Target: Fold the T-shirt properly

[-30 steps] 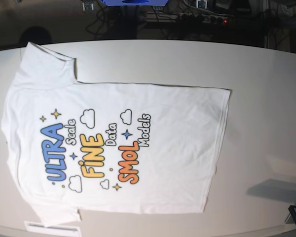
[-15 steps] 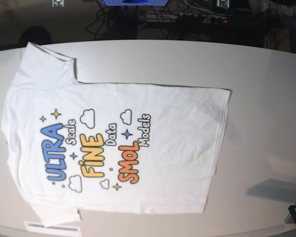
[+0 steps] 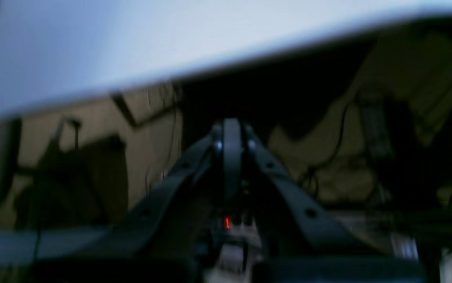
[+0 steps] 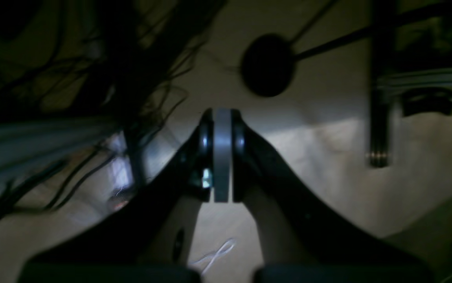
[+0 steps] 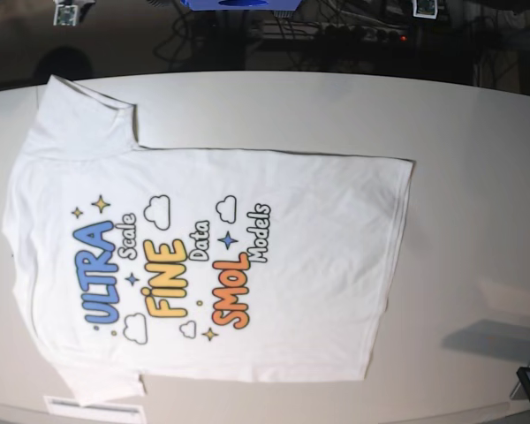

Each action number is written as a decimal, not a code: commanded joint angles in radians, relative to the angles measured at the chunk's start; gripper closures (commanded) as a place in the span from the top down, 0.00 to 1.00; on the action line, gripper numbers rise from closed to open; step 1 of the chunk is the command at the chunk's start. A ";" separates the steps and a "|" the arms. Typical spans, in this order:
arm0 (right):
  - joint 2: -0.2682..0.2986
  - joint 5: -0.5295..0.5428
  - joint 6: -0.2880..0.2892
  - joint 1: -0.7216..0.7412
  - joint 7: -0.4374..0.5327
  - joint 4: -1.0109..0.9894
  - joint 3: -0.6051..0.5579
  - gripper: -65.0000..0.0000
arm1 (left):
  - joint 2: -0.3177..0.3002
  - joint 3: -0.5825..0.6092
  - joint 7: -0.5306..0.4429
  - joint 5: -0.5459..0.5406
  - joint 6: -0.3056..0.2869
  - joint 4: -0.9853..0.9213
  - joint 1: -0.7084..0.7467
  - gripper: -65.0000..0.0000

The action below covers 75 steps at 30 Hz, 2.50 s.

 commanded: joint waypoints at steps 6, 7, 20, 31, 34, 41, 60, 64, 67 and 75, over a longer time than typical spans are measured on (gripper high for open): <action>-0.001 0.001 -0.006 -0.006 0.021 0.135 0.087 0.00 | -0.010 -0.048 -0.057 -0.206 0.007 0.147 0.035 0.00; 0.001 0.001 -0.006 0.006 0.021 0.150 0.088 0.00 | -0.010 -0.068 -0.057 -0.221 0.007 0.162 0.031 0.00; -0.019 0.004 0.193 0.278 -0.219 0.256 0.119 0.00 | -0.106 -0.211 0.122 -0.224 0.006 0.200 -0.161 0.00; -0.021 0.467 0.271 0.385 -0.401 0.259 0.334 0.06 | -0.151 -0.202 0.127 -0.224 0.006 0.191 -0.228 0.00; 0.065 0.724 0.271 0.364 -0.524 0.259 0.394 0.23 | -0.154 -0.202 0.197 -0.227 0.006 0.196 -0.244 0.04; 0.151 1.126 0.271 0.348 -0.720 0.251 0.530 0.47 | -0.157 -0.207 0.277 -0.235 -0.099 0.196 -0.282 0.04; 0.130 1.066 0.273 0.419 -0.828 0.067 0.560 0.70 | -0.136 -0.211 0.277 -0.235 -0.105 0.193 -0.294 0.04; 0.133 1.066 0.273 0.430 -0.828 0.015 0.558 0.70 | -0.136 -0.211 0.277 -0.235 -0.105 0.193 -0.294 0.04; 0.146 1.064 0.273 0.434 -0.823 -0.016 0.523 0.70 | -0.136 -0.211 0.277 -0.235 -0.105 0.193 -0.294 0.04; 0.160 1.063 0.273 0.462 -0.818 -0.025 0.432 0.70 | -0.136 -0.211 0.277 -0.235 -0.105 0.193 -0.291 0.03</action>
